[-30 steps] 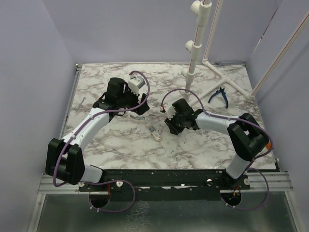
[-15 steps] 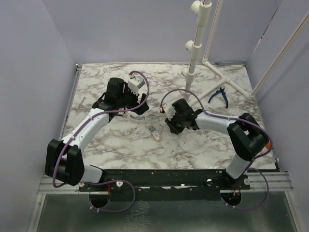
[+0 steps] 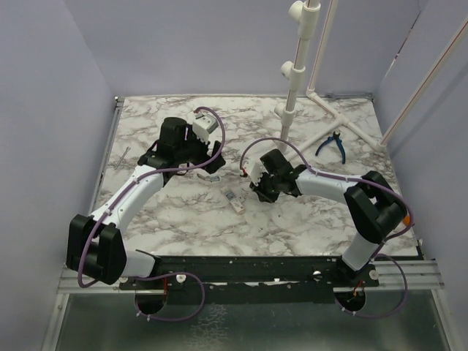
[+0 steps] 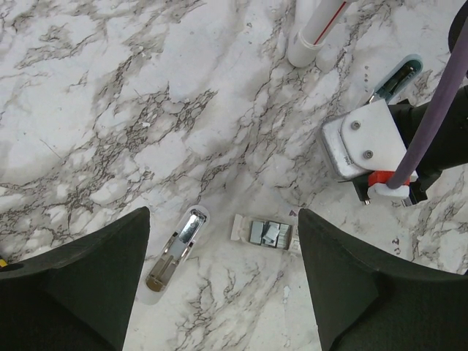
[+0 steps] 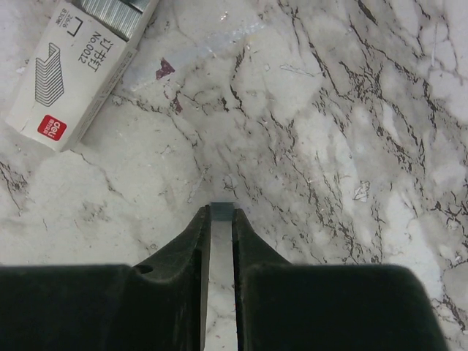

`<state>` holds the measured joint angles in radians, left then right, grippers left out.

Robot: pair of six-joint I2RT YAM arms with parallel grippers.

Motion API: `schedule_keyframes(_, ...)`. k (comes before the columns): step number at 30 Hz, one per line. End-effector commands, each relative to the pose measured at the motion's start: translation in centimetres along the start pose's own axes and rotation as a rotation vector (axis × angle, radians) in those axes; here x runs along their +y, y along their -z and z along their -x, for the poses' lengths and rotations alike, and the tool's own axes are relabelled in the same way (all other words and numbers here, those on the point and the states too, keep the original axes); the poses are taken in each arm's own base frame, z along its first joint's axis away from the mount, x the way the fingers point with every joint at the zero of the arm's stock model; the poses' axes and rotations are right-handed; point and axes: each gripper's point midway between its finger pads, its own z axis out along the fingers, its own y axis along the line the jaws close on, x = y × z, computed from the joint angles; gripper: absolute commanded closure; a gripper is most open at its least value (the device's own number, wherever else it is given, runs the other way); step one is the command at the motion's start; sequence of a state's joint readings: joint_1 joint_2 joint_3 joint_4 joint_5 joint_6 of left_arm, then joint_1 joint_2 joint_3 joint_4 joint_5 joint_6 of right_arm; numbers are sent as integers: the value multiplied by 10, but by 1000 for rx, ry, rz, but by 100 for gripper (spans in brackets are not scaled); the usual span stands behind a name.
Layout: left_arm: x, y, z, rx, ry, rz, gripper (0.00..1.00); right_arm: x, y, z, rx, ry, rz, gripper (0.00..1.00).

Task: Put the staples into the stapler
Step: Pick up the staple from the center of the board.

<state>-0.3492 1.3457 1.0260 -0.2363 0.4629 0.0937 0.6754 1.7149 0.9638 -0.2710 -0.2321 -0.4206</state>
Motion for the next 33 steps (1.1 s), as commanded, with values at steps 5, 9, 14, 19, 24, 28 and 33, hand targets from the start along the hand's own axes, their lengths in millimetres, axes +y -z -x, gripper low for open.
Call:
schedule_keyframes(5,-1,8,-1,-5,-21,13,17,12,8,-2,-18,115,102,85)
schedule_keyframes(9,-3,7,-5,3,-17,-1,16,13,22,10,-100,143,126,85)
schedule_keyframes(14,-18,6,-6,-38,-53,-92,16,22,48,27,-214,164,201,85)
schedule_keyframes(19,-43,10,-3,-97,-208,-262,18,37,88,47,-350,113,367,85)
schedule_keyframes(24,-96,33,2,-221,-433,-602,25,64,136,67,-483,26,598,86)
schedule_keyframes(28,-126,39,12,-272,-564,-713,30,83,154,70,-505,2,770,86)
schedule_keyframes(33,-156,32,2,-209,-821,-767,30,82,164,76,-547,-63,870,86)
